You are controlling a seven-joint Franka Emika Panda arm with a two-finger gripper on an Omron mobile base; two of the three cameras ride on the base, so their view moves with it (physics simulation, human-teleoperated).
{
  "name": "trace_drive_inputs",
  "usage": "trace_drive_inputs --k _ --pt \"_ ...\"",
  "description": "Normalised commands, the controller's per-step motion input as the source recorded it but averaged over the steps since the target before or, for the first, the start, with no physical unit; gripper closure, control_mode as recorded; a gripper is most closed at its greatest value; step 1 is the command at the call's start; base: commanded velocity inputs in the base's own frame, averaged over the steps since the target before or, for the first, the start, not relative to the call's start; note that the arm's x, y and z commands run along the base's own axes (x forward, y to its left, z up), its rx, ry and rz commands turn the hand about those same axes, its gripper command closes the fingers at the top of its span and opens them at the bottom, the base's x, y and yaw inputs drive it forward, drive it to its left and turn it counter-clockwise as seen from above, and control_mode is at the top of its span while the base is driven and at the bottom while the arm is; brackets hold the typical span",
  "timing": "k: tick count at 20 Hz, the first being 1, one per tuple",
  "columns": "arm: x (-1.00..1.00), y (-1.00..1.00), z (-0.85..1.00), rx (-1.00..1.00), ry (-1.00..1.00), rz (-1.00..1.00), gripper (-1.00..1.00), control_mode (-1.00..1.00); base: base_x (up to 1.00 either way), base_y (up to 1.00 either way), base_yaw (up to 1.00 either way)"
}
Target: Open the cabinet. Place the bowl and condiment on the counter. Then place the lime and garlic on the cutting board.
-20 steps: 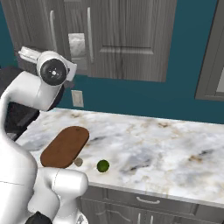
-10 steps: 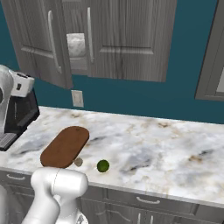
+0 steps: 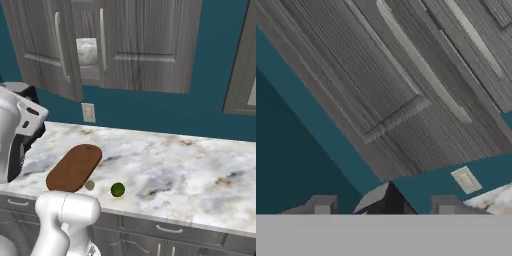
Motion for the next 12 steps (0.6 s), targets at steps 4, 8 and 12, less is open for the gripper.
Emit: trace_drive_inputs --k 4,8,12 --pt "0.00 -1.00 0.08 0.30 0.21 -0.02 -1.00 -1.00 0.00 0.00 0.00" --pt "0.00 -0.96 0.30 0.28 0.32 0.00 -1.00 -1.00 0.00 0.00 0.00" --pt "0.13 -0.57 0.56 0.21 0.42 0.00 -1.00 -1.00 0.00 0.00 0.00"
